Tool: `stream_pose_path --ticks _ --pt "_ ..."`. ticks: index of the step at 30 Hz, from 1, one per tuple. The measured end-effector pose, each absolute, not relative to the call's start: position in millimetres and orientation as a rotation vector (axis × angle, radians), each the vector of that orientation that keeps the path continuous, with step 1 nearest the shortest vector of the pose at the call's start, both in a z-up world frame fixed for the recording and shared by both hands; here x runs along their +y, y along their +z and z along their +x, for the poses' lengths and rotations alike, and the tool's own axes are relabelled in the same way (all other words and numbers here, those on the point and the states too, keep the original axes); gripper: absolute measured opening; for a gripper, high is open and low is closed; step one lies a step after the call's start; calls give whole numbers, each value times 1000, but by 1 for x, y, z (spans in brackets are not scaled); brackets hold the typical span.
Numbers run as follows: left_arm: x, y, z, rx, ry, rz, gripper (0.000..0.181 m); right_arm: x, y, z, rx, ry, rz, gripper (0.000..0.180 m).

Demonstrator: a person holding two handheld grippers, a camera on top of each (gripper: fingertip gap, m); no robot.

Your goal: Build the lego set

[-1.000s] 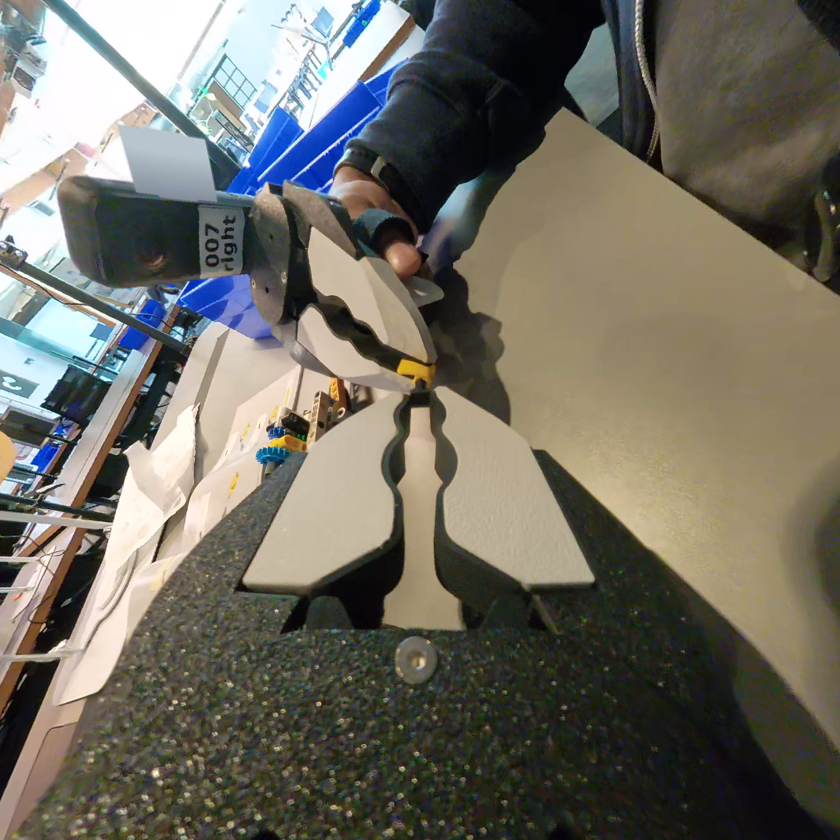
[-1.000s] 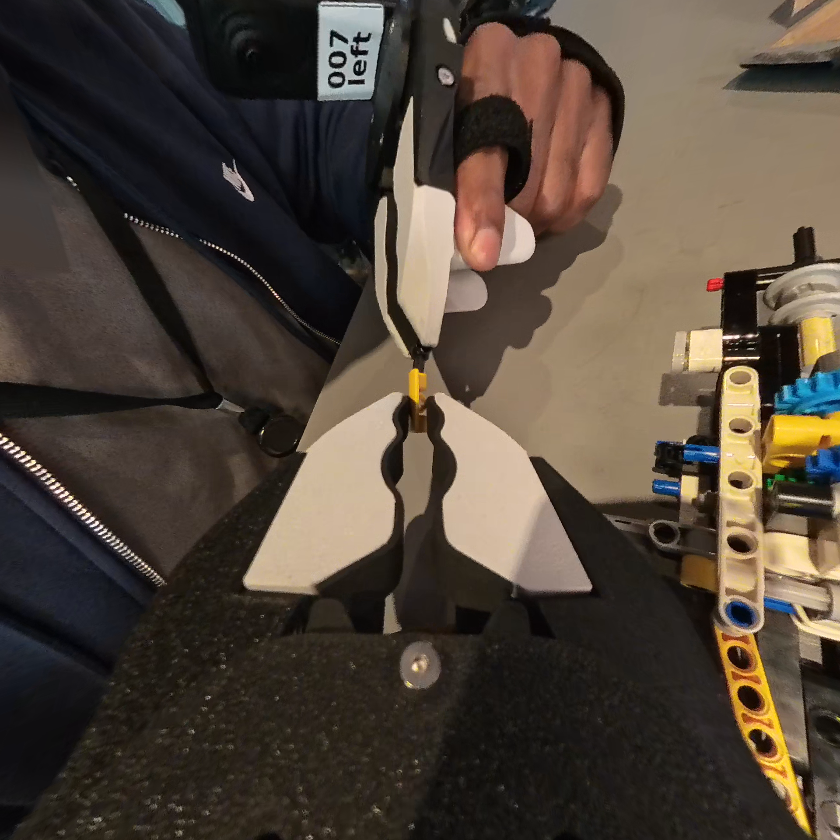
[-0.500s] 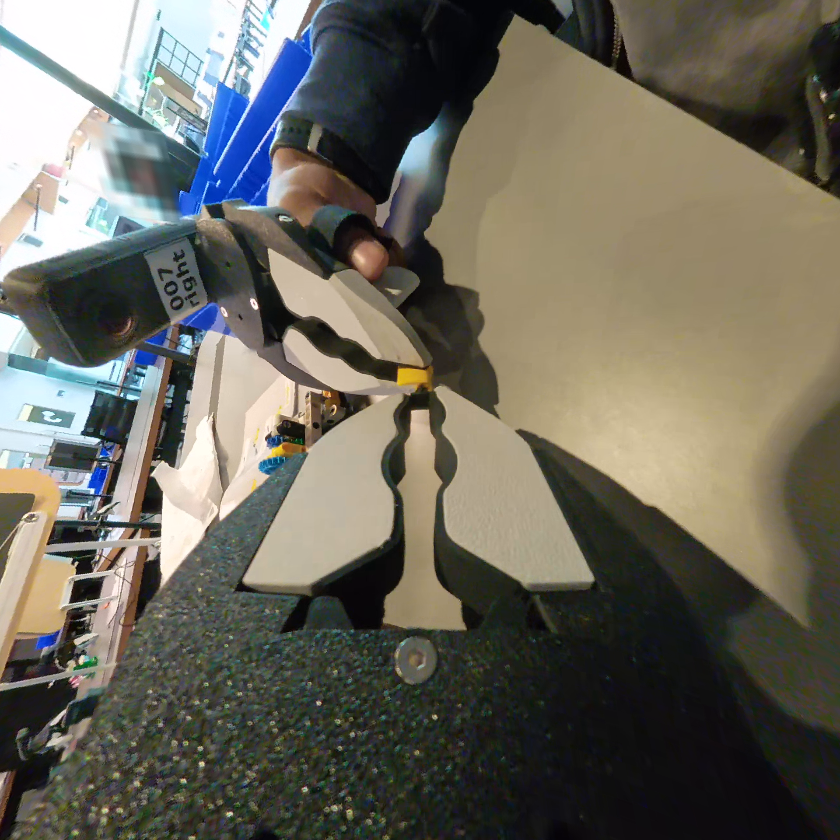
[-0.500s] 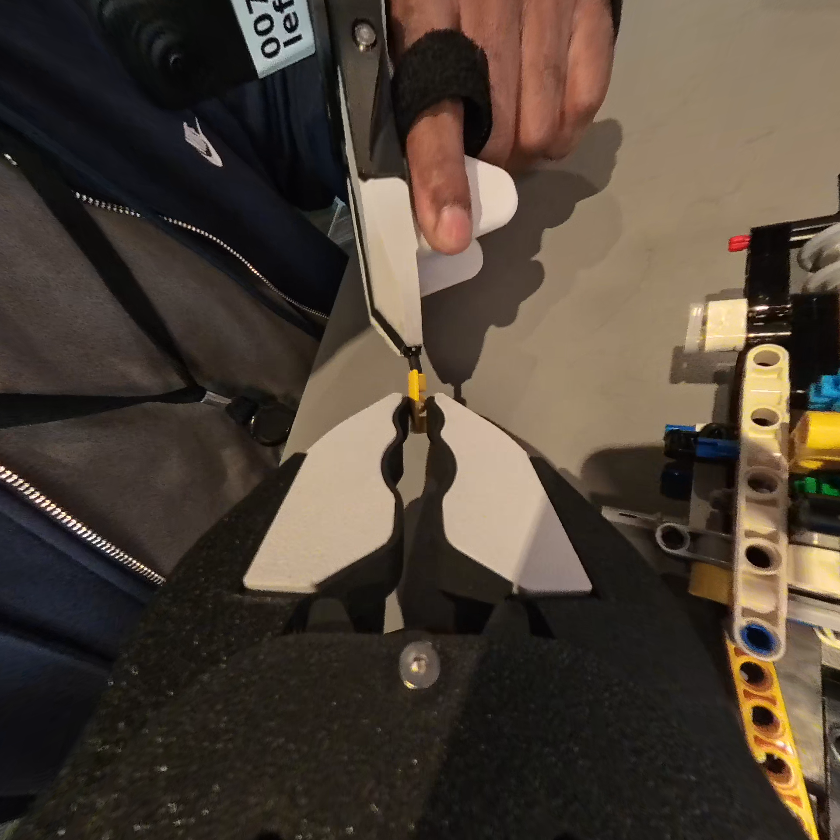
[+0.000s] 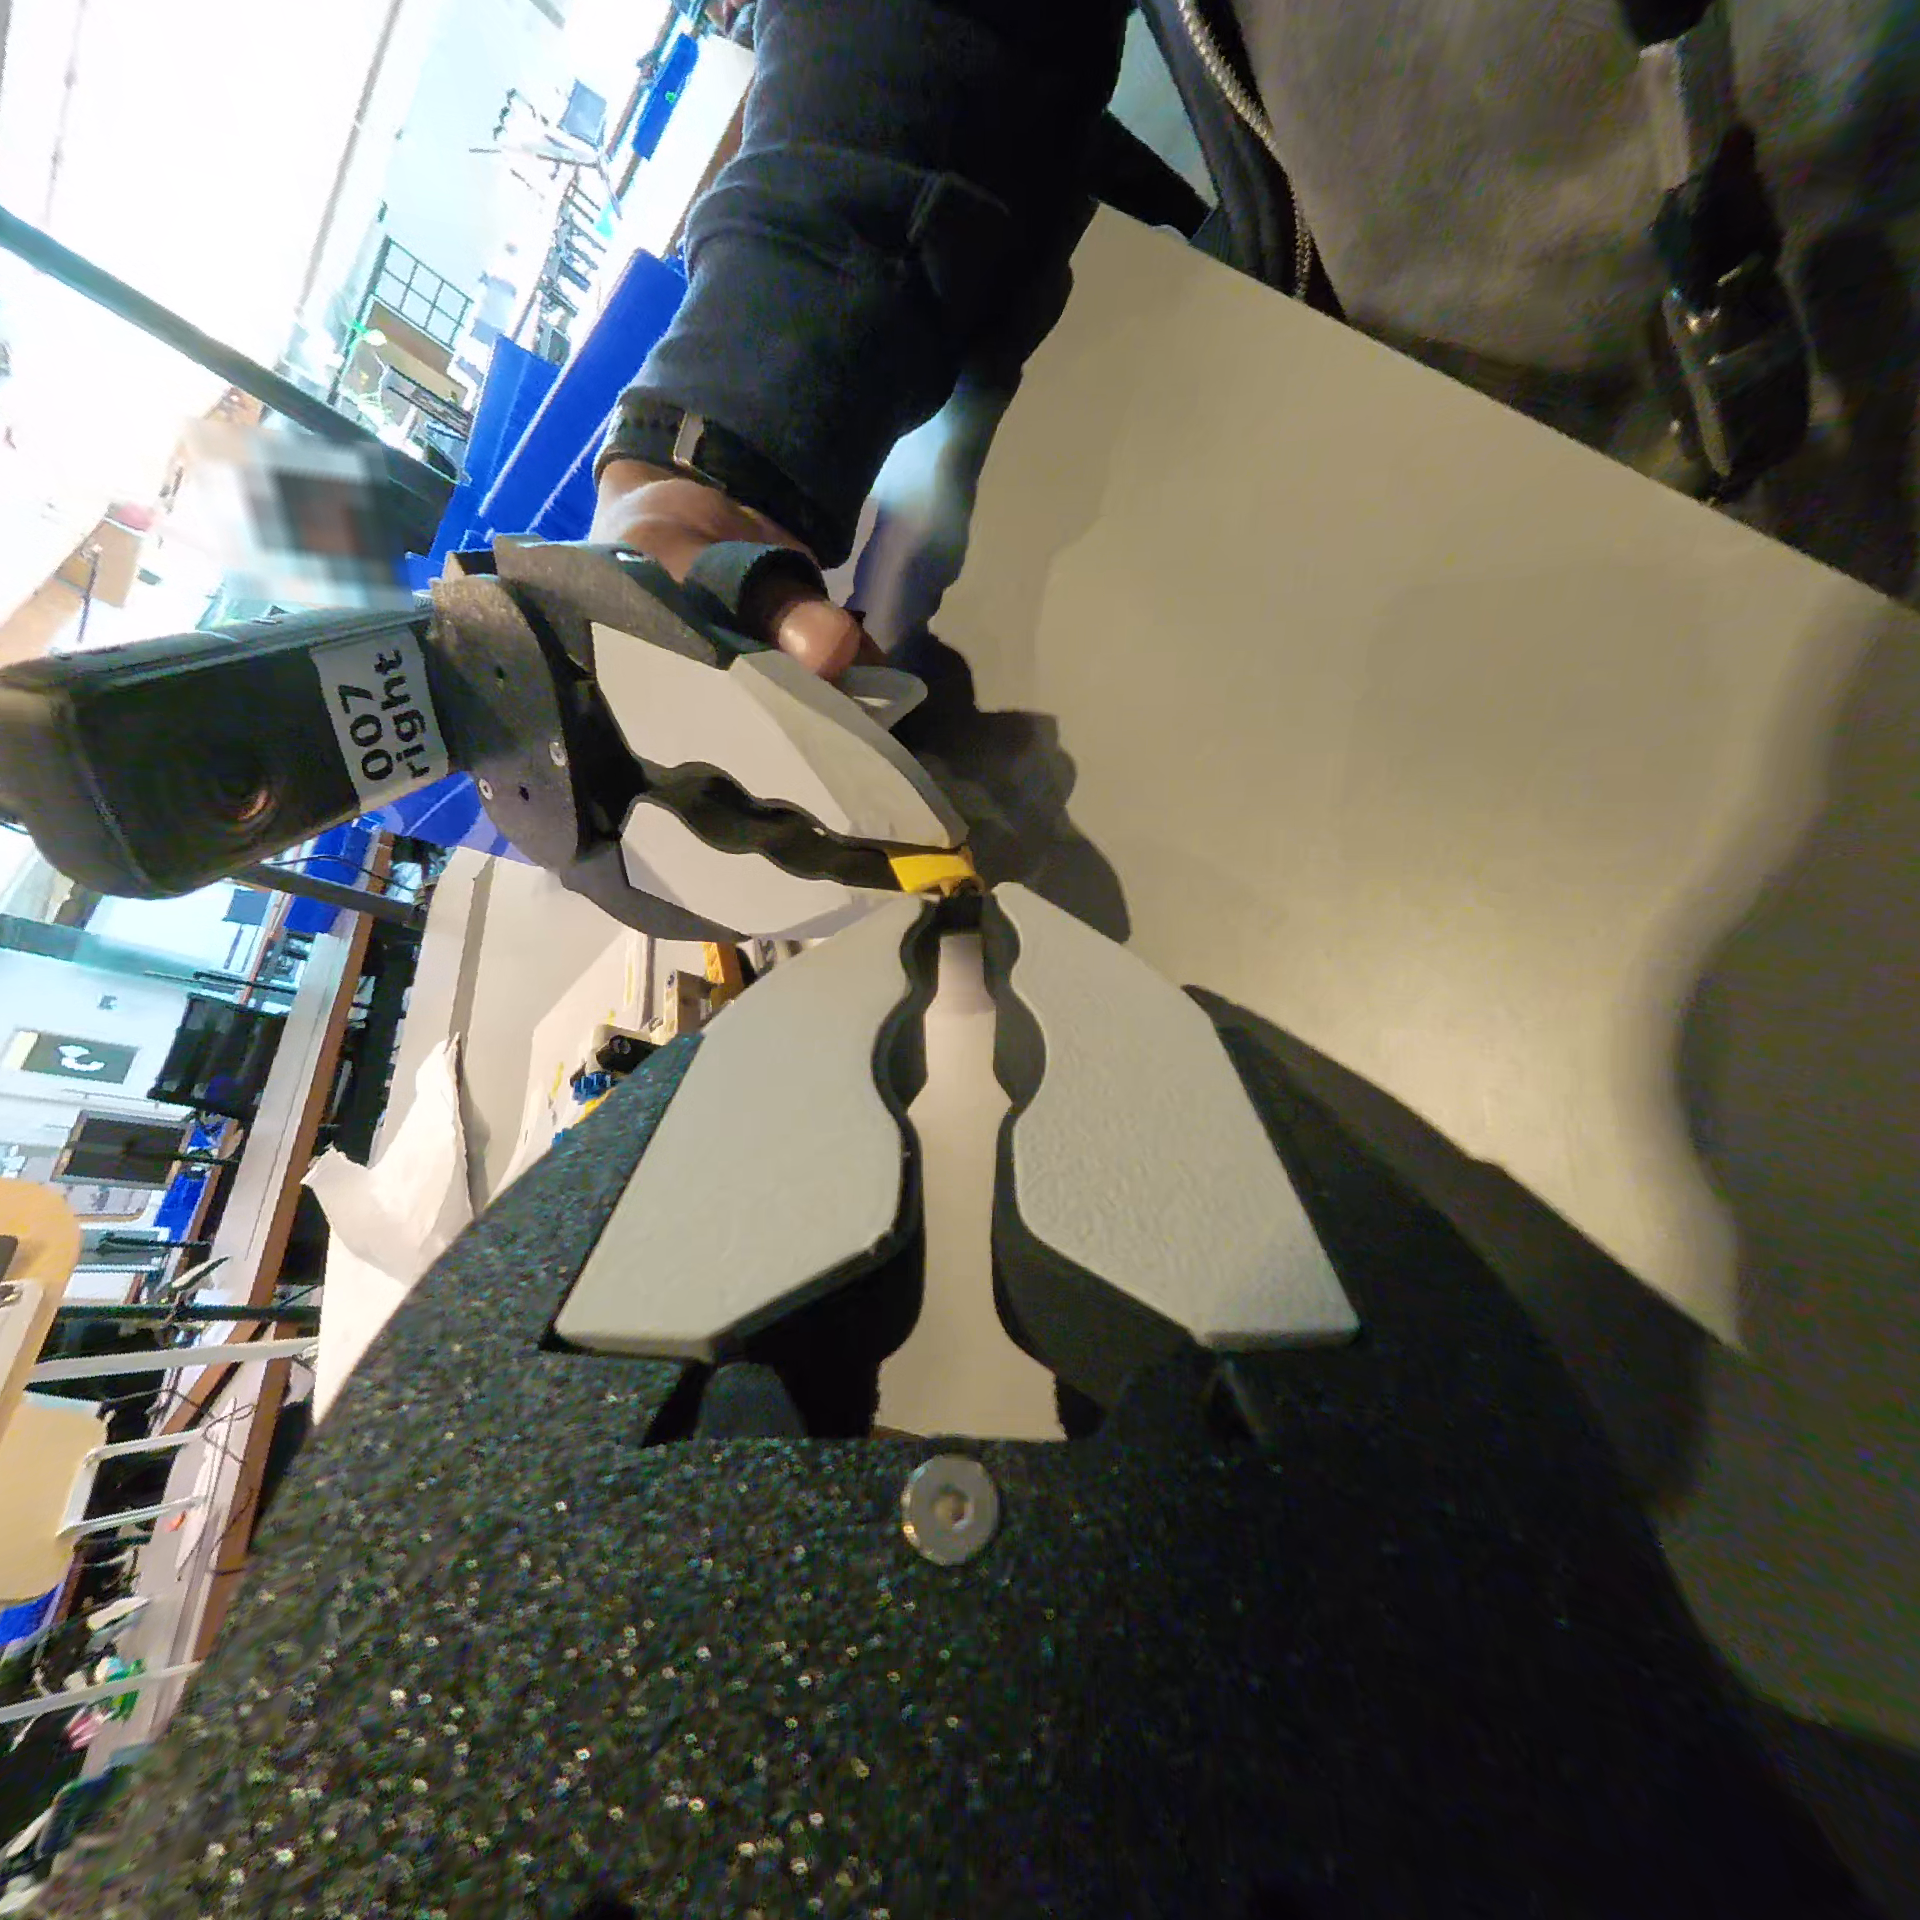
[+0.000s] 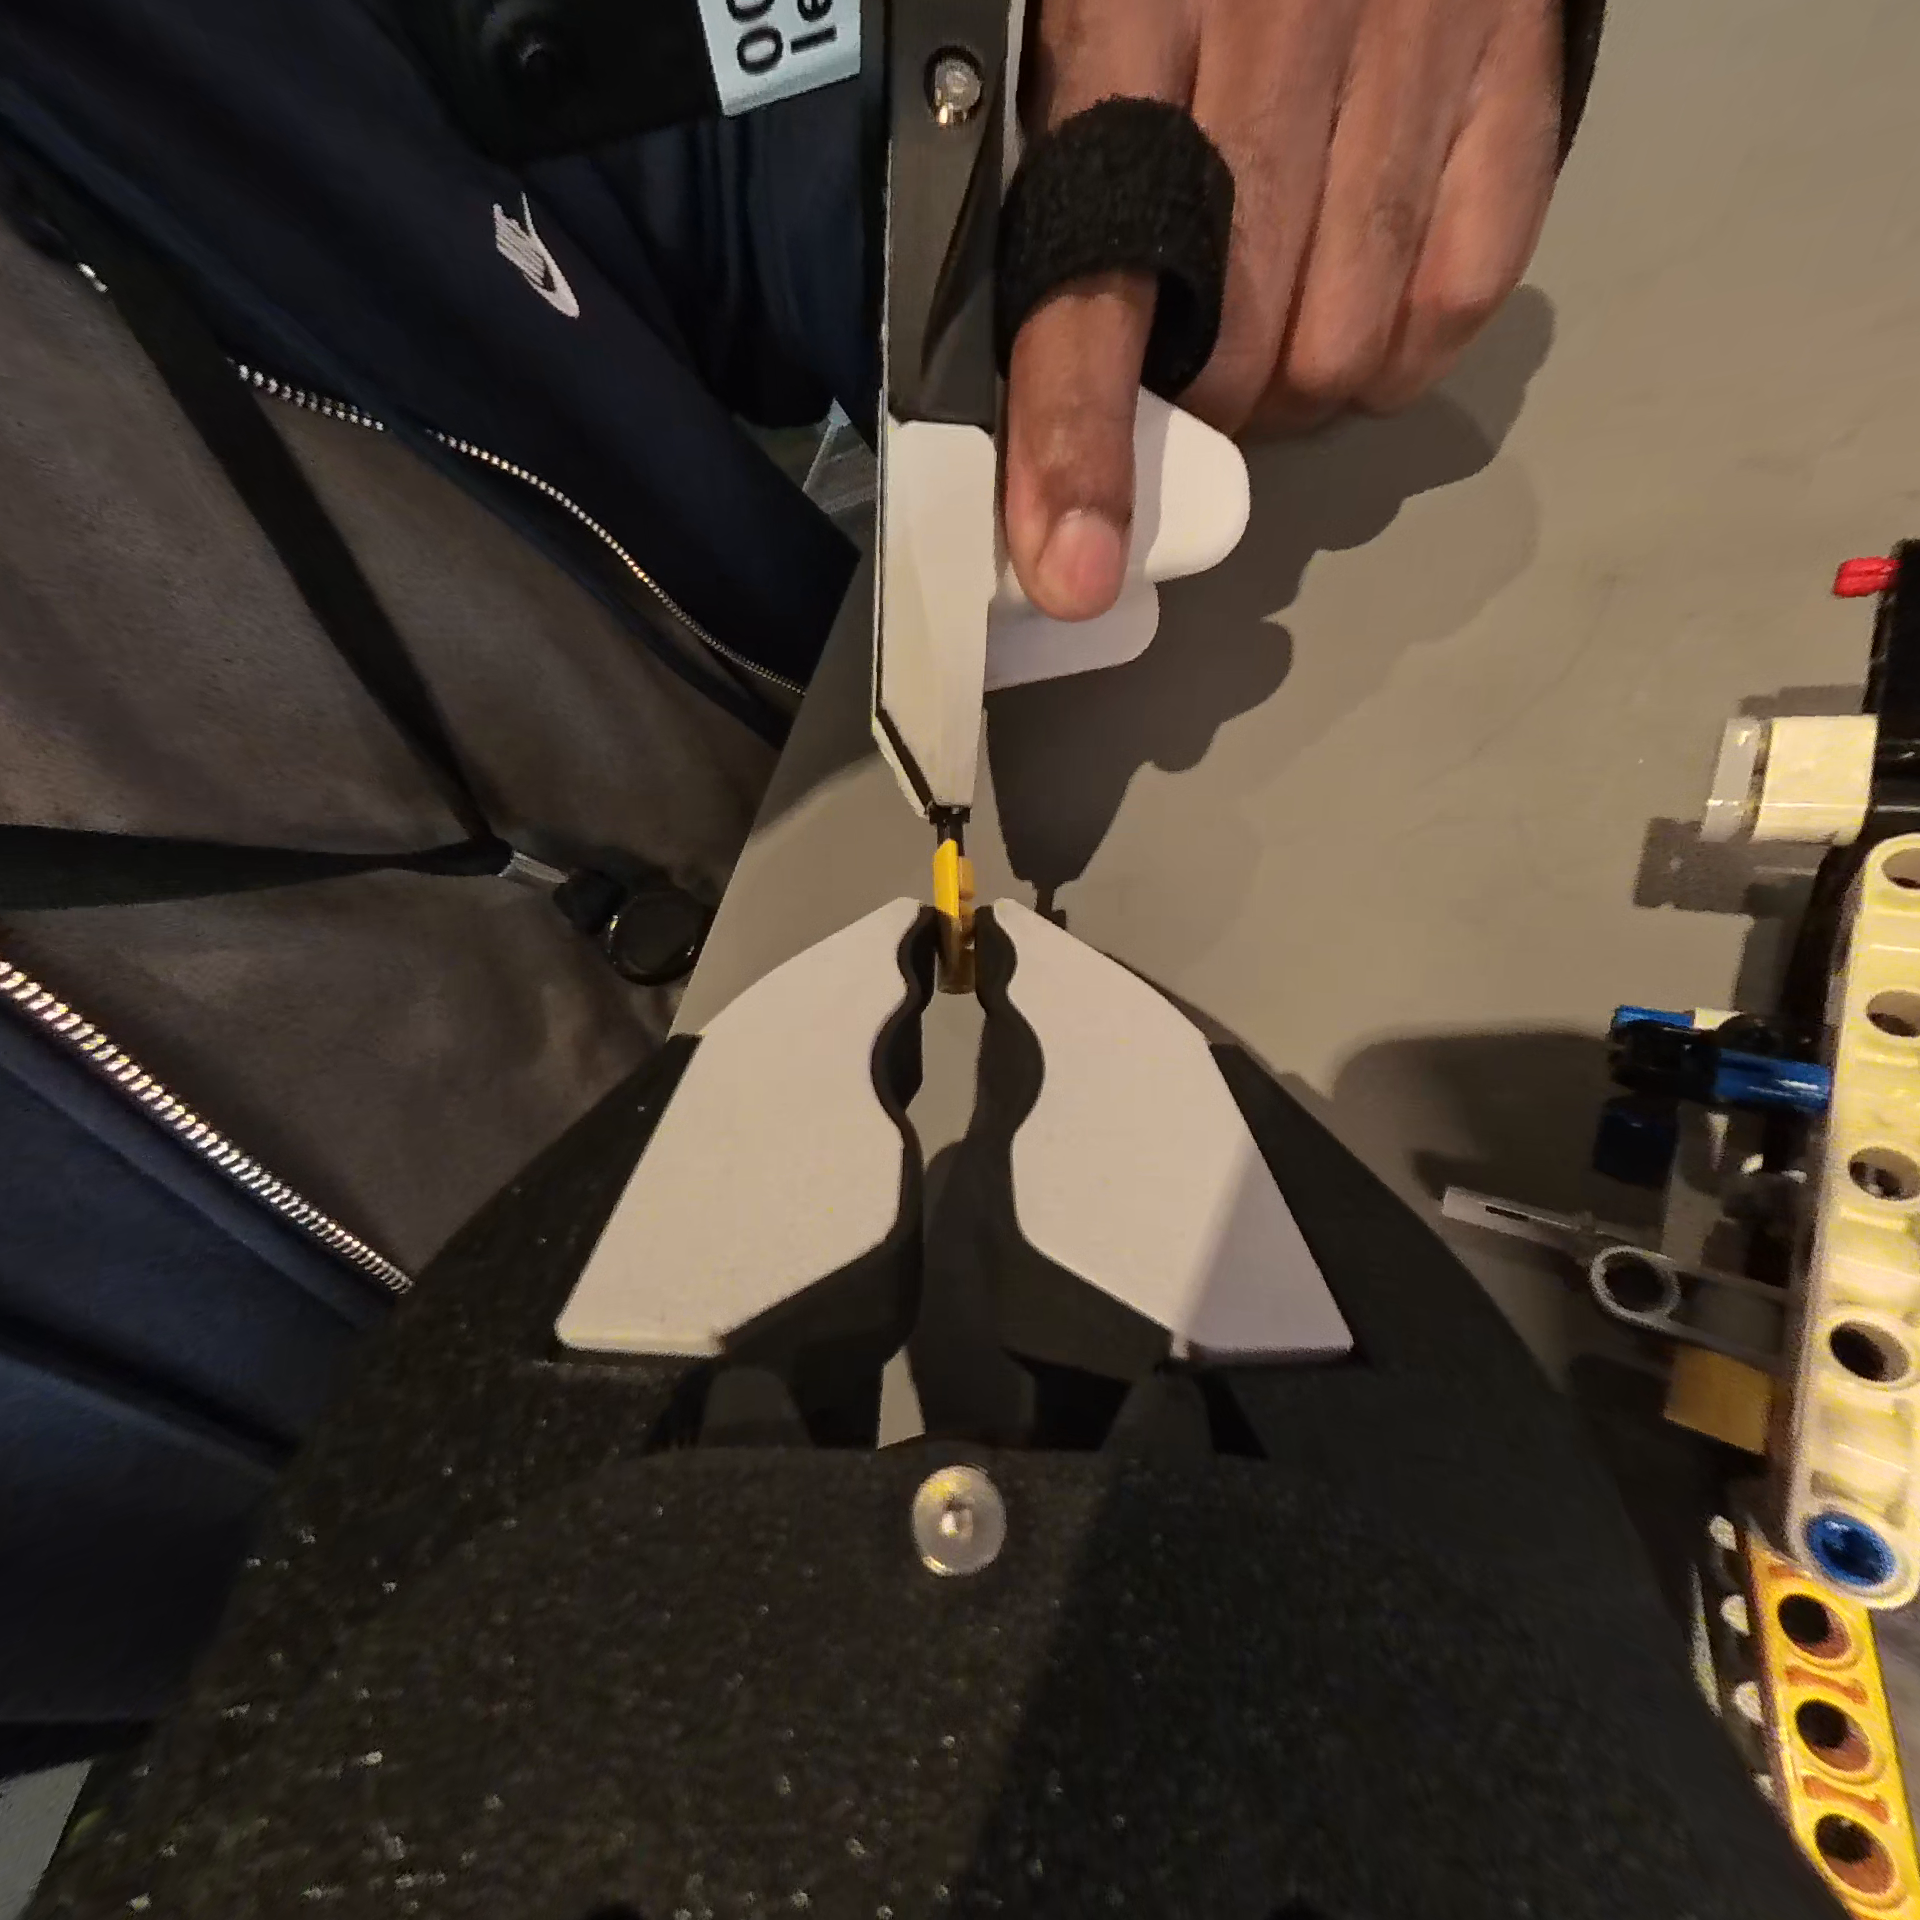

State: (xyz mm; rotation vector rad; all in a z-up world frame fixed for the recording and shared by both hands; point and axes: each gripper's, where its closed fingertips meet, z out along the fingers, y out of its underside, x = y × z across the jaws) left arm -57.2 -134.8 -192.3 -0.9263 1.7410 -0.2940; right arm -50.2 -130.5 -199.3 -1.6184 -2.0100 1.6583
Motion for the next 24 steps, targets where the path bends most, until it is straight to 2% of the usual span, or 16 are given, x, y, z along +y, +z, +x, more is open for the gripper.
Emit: stream_pose_path --ticks 24 --pt "-114 -178 -57 1524 -204 -956 8 -111 -184 -51 -1777 1733 -1632 7"
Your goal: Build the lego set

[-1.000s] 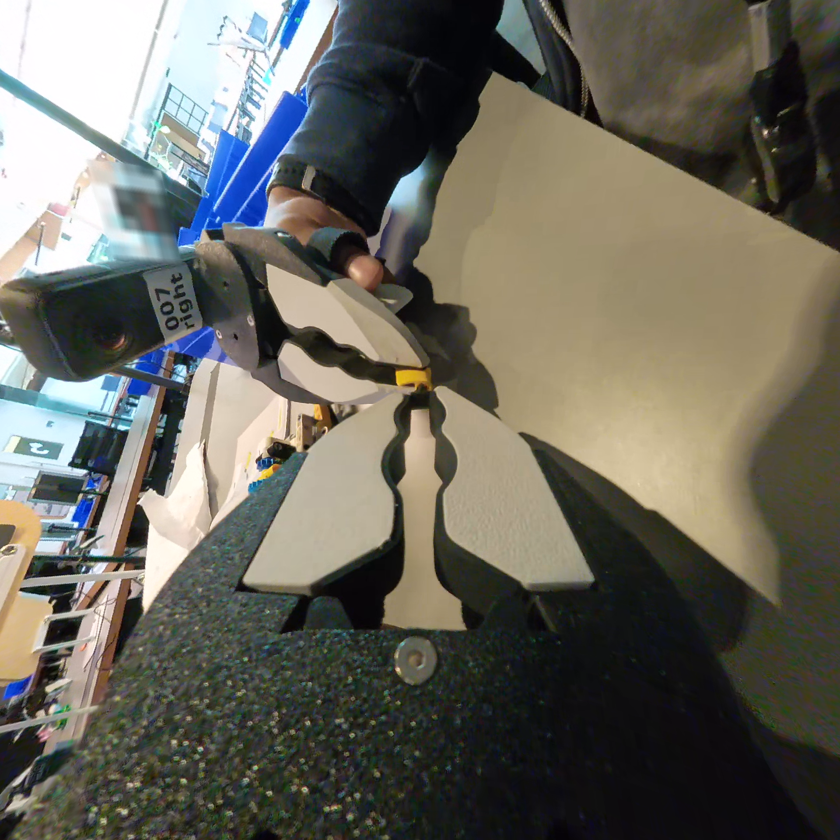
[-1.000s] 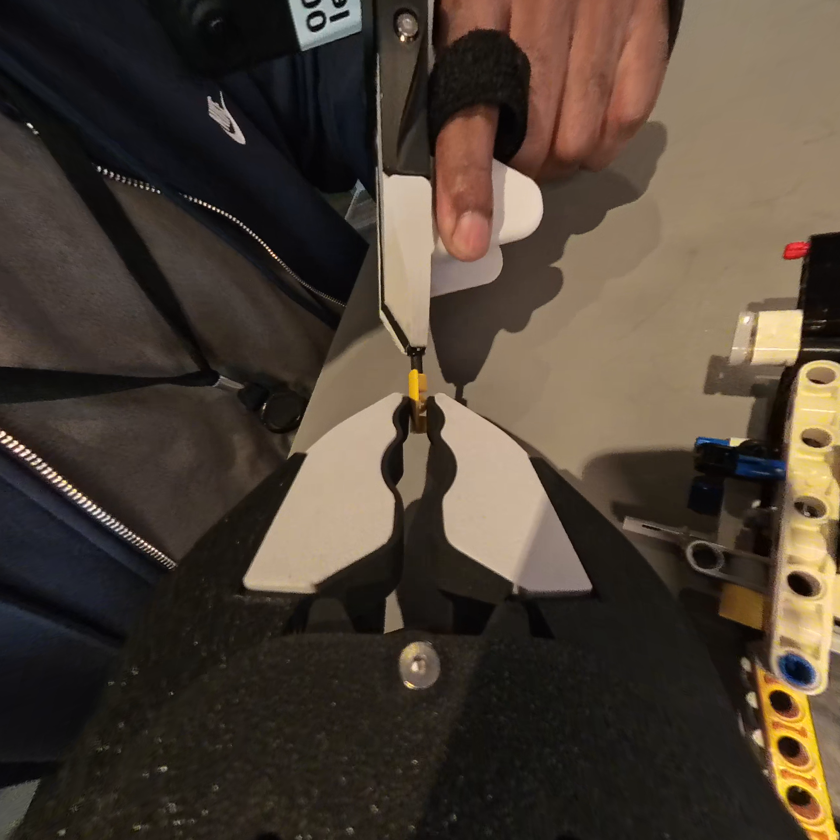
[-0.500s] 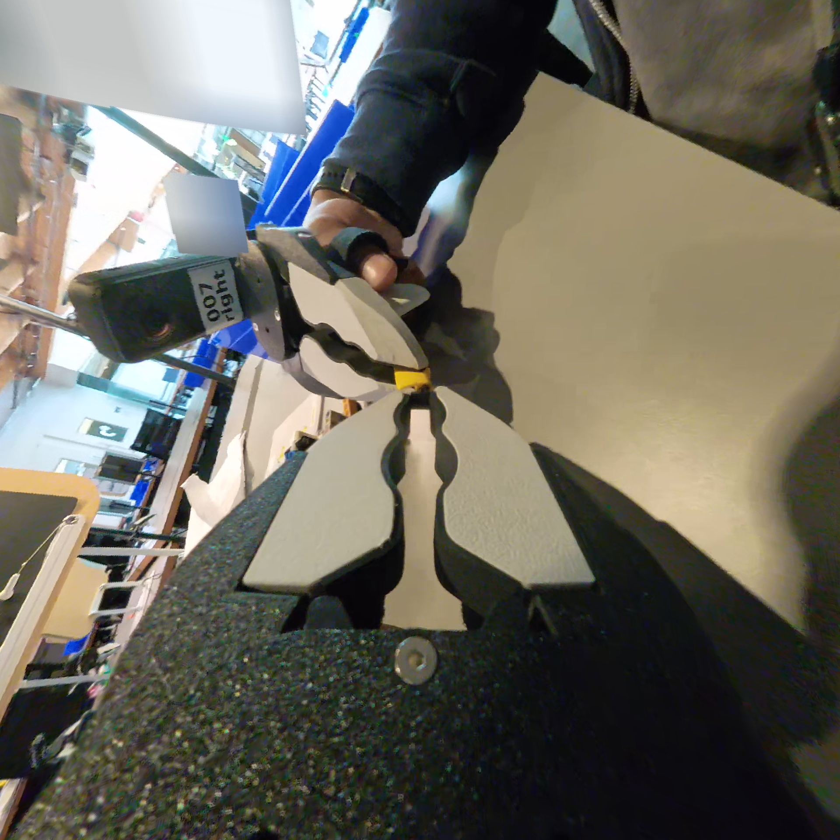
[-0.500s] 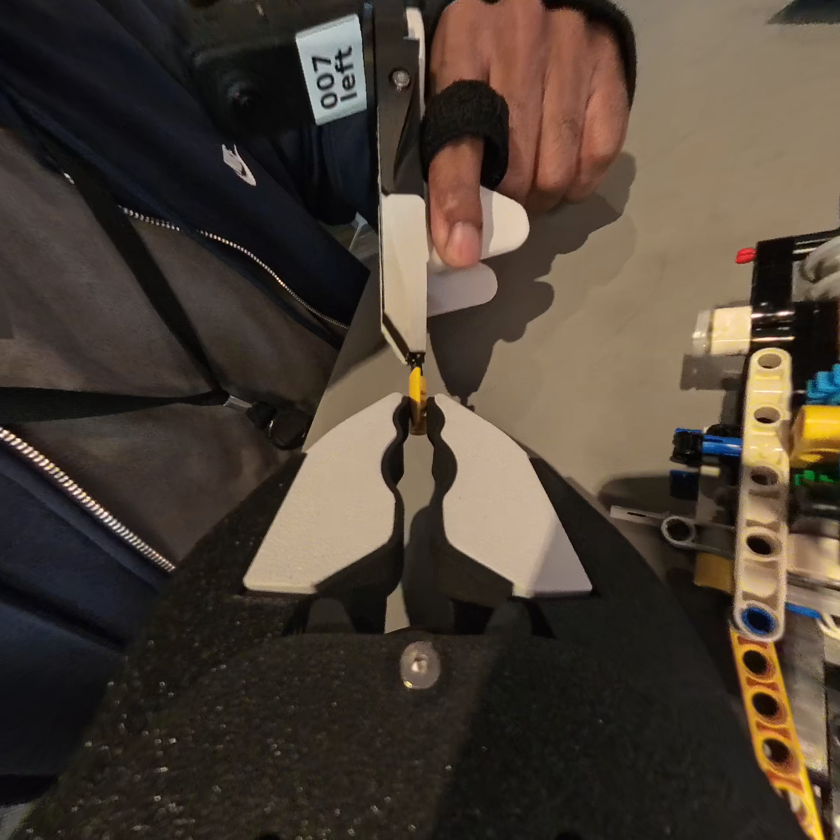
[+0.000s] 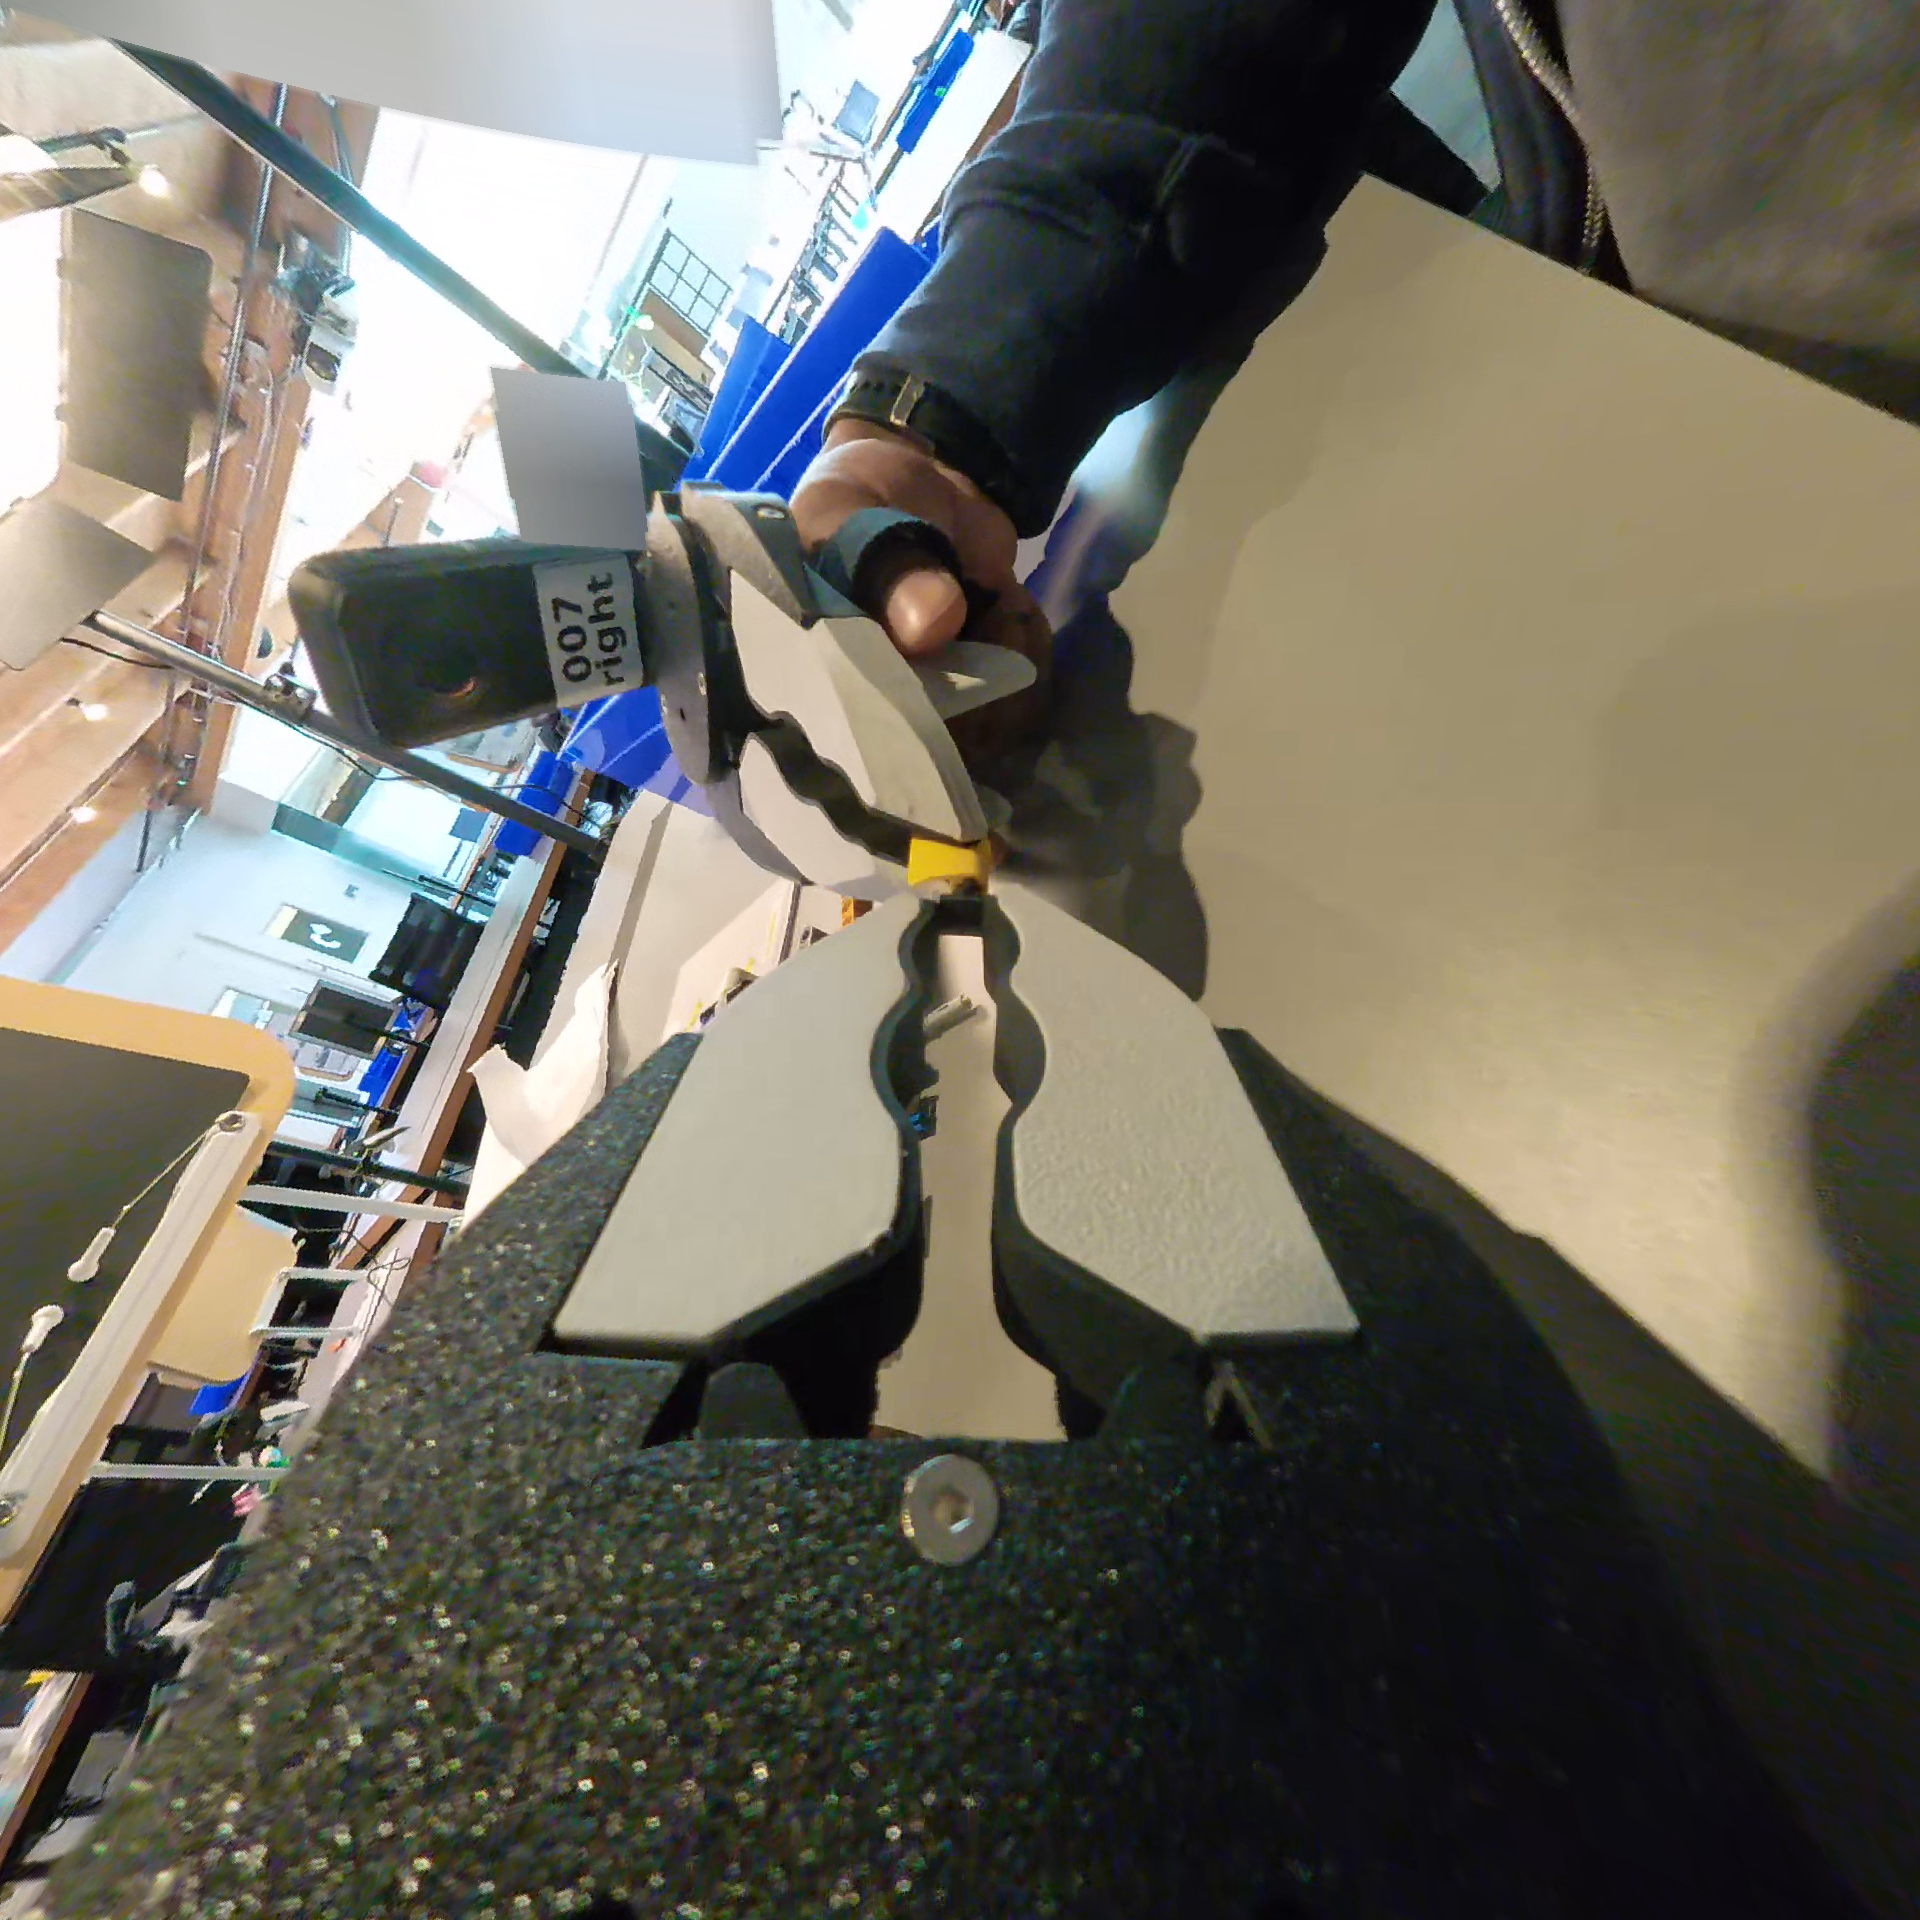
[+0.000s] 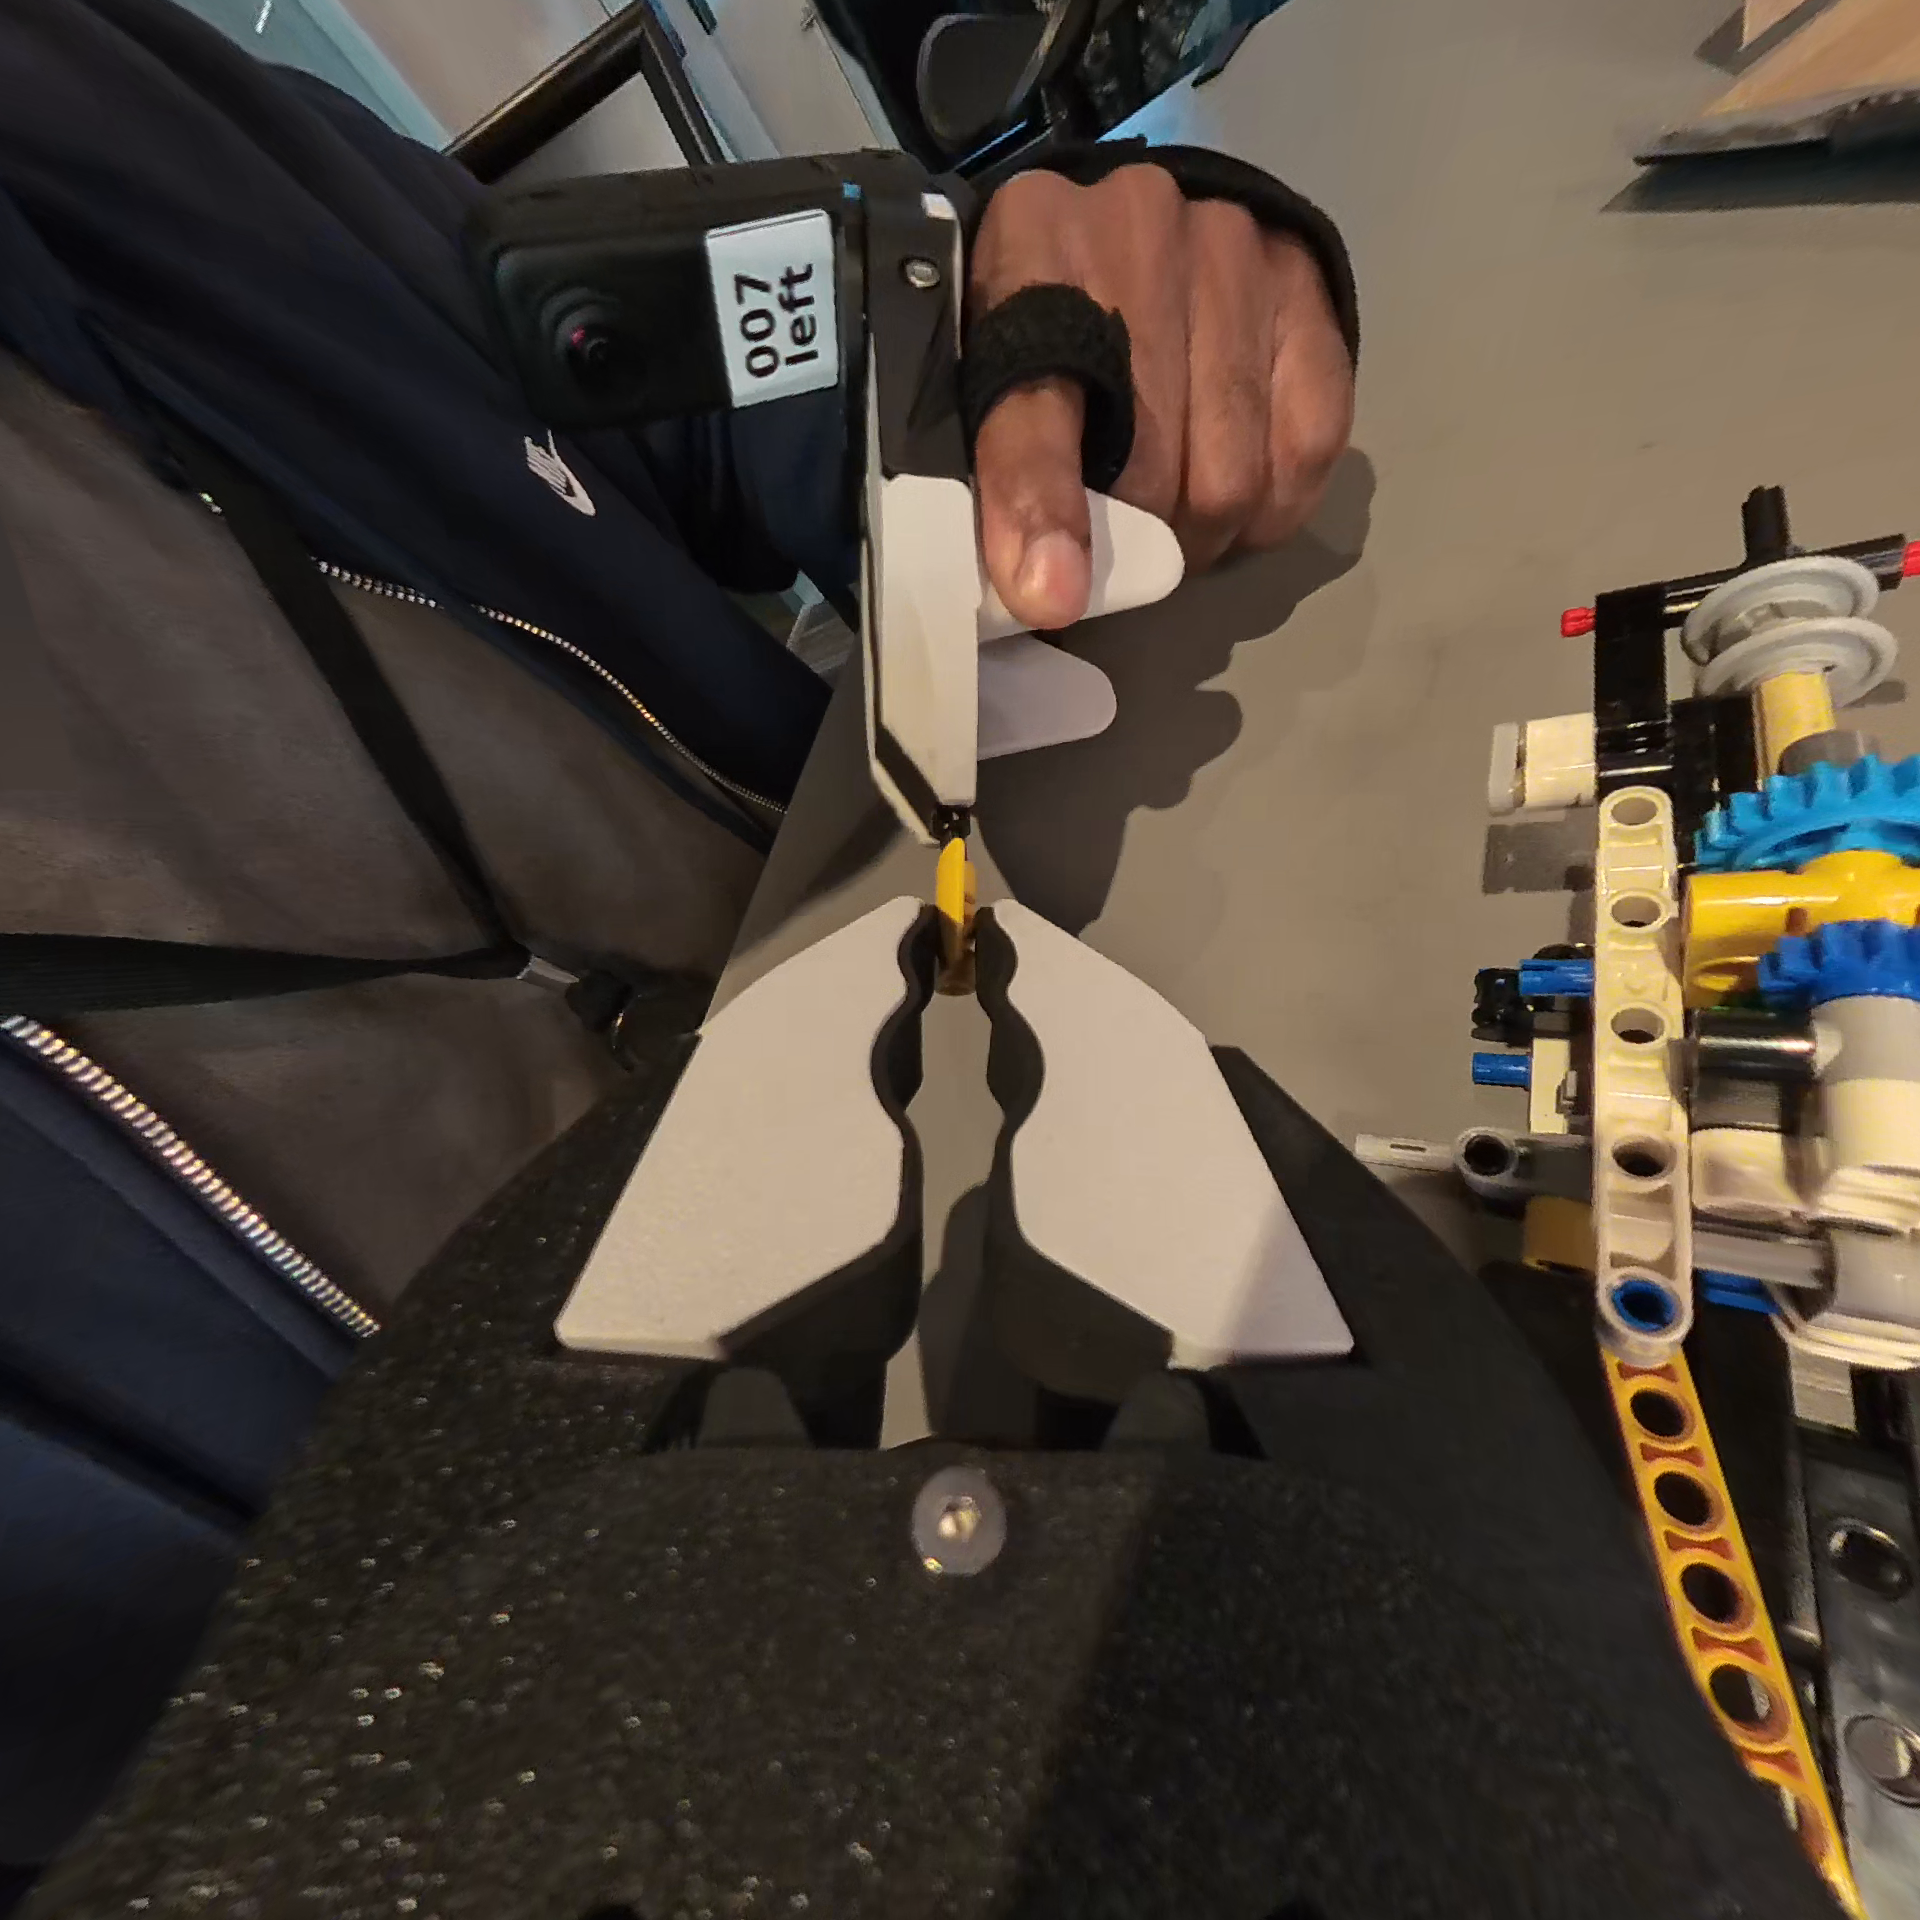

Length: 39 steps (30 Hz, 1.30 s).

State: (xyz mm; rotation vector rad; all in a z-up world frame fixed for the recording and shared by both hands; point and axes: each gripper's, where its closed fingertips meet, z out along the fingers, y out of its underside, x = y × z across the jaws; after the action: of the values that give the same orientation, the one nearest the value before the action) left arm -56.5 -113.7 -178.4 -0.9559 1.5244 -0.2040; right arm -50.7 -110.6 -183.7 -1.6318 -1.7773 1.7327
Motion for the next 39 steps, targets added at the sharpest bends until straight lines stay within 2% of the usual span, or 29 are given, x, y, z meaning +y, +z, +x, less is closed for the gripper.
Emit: stream_pose_path --ticks 17,39 --pt "-111 -173 -58 1463 -288 -994 8 -109 -179 -51 -1750 1721 -1576 7" --pt "-84 -159 -66 1141 -761 -1411 7 -83 -166 -58 -1628 1280 -1247 7"
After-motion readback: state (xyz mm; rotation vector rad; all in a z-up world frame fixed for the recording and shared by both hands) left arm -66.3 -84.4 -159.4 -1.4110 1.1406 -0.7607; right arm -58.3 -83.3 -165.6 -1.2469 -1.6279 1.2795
